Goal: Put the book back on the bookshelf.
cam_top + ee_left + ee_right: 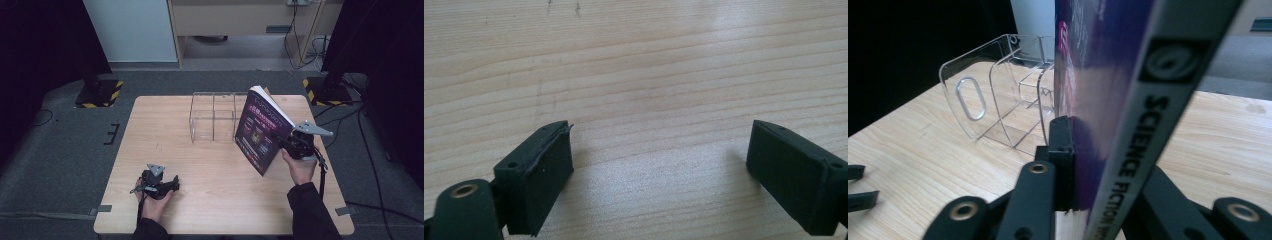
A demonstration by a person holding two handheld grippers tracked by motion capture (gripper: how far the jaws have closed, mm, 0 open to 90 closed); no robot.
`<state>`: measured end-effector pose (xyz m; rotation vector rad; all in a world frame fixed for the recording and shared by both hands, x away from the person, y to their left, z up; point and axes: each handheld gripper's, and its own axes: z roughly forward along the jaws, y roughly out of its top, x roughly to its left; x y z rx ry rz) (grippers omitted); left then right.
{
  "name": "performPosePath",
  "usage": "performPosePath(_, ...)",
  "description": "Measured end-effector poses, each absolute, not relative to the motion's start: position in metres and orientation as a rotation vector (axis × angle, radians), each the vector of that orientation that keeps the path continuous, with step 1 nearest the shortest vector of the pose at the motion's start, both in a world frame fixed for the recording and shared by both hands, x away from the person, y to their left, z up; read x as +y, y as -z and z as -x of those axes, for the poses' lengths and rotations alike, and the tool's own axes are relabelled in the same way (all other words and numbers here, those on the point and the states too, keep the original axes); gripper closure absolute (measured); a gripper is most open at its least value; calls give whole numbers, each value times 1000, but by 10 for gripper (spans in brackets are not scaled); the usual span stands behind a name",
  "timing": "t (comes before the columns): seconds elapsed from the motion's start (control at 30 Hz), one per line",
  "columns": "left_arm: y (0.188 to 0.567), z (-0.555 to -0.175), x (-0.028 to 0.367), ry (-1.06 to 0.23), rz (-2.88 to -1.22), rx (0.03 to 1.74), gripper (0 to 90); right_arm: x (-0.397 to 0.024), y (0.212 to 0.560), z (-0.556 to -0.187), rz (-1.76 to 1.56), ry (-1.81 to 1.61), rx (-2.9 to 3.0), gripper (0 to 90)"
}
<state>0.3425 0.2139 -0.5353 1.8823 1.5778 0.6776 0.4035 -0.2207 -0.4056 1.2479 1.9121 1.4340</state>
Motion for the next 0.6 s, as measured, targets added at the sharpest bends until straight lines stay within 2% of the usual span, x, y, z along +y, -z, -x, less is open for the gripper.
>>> performPosePath(0.6,535,-342,214,-677,-1881,1578,104,-198,396,-409,-1178,-1410,1820,828)
